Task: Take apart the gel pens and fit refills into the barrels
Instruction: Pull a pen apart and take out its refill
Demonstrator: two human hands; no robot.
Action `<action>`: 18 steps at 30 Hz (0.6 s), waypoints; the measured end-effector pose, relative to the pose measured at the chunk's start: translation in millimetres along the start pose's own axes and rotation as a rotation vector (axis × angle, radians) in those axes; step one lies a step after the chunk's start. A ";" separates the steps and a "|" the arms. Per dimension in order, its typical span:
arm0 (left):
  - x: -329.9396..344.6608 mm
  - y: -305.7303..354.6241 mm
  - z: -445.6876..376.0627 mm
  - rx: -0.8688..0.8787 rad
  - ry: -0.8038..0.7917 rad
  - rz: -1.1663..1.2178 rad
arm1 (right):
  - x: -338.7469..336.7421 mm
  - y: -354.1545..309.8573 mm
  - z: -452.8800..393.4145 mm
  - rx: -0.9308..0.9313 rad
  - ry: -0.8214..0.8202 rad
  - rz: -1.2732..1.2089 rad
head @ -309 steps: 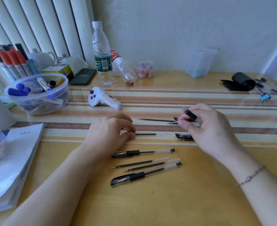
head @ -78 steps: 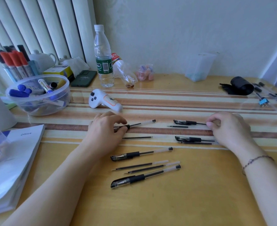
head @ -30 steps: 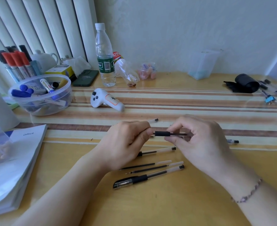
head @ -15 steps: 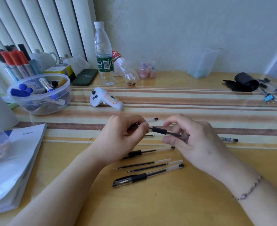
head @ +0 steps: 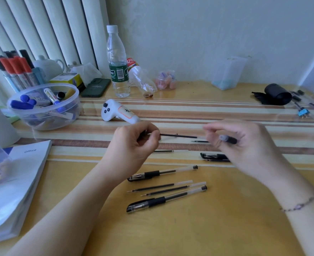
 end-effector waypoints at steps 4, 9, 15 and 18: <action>4.6 -1.2 1.2 0.026 -0.053 -0.030 | 10.0 8.3 0.6 0.035 -0.039 0.071; -2.7 -6.2 -1.8 0.015 0.012 -0.090 | -9.8 43.9 -9.3 0.191 0.064 0.311; 0.0 -9.8 0.9 0.042 -0.041 -0.183 | -4.6 101.8 -5.5 0.535 -0.030 0.501; 0.9 -10.1 1.0 0.050 -0.064 -0.234 | -0.3 106.3 -5.5 0.547 -0.072 0.520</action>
Point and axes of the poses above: each hand's wrist, its own z-axis away from the middle knuckle, its own x-axis out of the palm, y = z × x, the point moved 3 cm from there along -z, towards the middle knuckle, and after that the axes turned 11 degrees about z, right-handed, at the moved point
